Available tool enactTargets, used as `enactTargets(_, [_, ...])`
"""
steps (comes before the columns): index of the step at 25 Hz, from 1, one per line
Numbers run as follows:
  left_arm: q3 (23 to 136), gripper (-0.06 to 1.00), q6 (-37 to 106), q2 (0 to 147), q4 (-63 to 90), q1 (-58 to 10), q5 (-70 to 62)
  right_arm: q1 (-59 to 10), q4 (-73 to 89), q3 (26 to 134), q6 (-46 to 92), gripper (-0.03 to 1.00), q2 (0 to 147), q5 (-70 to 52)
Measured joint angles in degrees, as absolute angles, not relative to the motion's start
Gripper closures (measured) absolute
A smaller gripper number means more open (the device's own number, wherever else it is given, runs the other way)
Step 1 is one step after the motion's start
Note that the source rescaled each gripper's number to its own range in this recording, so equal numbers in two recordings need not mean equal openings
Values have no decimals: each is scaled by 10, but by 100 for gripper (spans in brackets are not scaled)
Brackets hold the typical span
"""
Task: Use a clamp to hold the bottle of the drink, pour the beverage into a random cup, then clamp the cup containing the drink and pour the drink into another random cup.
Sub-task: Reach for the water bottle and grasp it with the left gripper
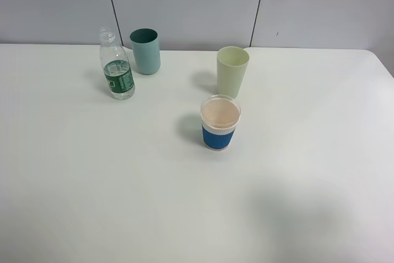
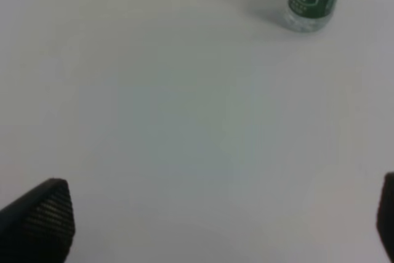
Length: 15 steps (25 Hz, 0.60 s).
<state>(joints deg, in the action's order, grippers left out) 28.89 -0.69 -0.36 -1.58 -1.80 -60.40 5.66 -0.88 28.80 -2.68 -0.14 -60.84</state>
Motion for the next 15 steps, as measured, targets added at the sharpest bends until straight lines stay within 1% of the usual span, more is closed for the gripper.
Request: enactTargets(15, [293, -6, -7, -4, -16, -18, -595, 57, -9, 288, -27, -3, -1, -608])
